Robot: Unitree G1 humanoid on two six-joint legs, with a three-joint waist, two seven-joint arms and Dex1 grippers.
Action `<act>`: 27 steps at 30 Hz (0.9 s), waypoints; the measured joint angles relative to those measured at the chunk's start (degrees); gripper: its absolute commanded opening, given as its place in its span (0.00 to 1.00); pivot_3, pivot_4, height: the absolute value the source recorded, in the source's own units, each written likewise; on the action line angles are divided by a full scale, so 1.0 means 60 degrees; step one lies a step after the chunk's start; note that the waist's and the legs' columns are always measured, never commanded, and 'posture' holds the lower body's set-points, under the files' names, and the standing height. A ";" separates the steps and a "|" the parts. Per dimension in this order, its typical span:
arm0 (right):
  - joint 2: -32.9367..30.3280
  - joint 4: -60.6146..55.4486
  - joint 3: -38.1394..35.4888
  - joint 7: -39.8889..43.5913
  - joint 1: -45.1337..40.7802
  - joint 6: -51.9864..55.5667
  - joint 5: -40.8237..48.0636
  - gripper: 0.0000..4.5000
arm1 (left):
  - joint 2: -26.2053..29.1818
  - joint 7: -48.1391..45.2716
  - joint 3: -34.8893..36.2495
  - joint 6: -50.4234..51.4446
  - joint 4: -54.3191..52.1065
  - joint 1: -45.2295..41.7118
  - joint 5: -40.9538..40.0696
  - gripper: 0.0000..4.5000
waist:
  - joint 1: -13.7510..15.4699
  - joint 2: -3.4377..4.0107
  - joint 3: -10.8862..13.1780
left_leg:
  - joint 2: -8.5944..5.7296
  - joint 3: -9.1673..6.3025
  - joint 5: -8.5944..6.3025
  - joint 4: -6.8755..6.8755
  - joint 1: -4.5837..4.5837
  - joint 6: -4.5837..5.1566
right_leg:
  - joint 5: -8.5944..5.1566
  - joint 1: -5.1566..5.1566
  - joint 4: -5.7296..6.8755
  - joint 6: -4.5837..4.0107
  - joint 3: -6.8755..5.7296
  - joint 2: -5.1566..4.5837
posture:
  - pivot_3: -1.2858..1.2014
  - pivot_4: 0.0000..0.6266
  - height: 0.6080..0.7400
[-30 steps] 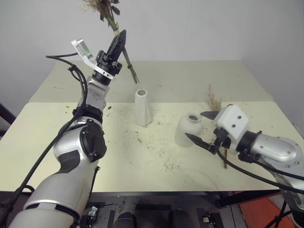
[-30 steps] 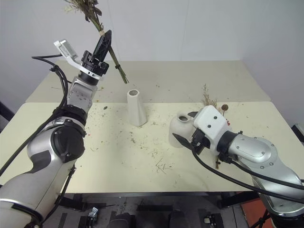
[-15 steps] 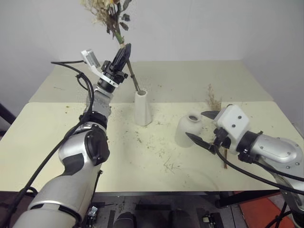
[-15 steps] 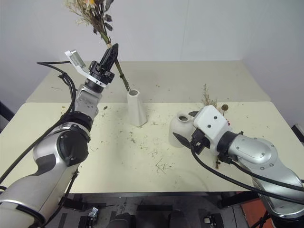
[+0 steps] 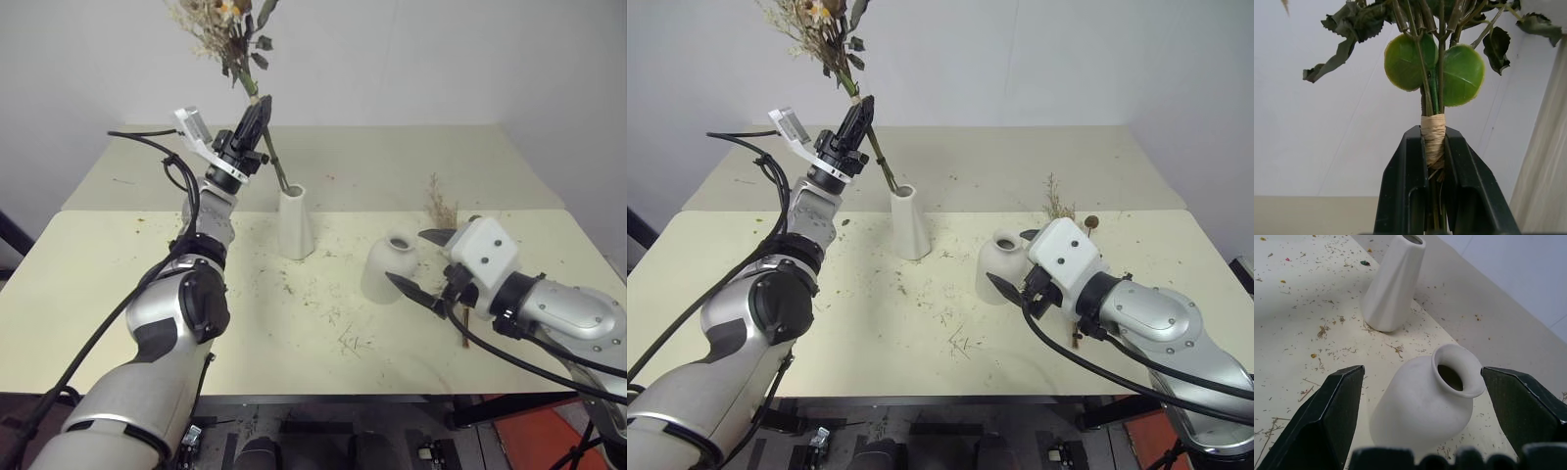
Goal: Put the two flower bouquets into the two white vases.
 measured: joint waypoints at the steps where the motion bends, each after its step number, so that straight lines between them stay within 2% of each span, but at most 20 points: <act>1: 0.0000 -0.0001 -0.0021 0.0000 0.0003 0.0005 0.0000 1.00 | 0.0000 -0.0031 -0.0001 0.0018 0.0000 0.0000 0.0001 0.03 | 0.0000 0.0000 0.0000 | 0.0000 0.0000 0.0000 0.0000 0.0000 0.0000 | 0.0000 0.0000 0.0001 0.0000 0.0000 0.0000 | 0.52 0.24 1.00; 11: 0.0000 -0.0006 -0.0031 -0.0011 0.0047 0.0165 -0.0004 1.00 | -0.0002 0.0332 0.0102 0.0254 0.0000 -0.0004 -0.0020 0.03 | 0.0005 0.0001 -0.0001 | 0.0000 -0.0002 0.0000 0.0000 0.0001 0.0000 | 0.0000 0.0002 -0.0001 0.0000 -0.0001 0.0000 | 0.52 0.24 1.00; 27: 0.0066 -0.0007 0.0228 -0.0237 0.0191 0.0200 -0.0042 1.00 | -0.0070 -0.0070 0.0097 0.0643 -0.0004 -0.0111 0.0011 0.03 | 0.0009 0.0002 -0.0002 | 0.0000 -0.0002 0.0000 0.0000 0.0000 0.0000 | 0.0000 0.0004 -0.0001 0.0000 -0.0002 0.0000 | 0.52 0.24 1.00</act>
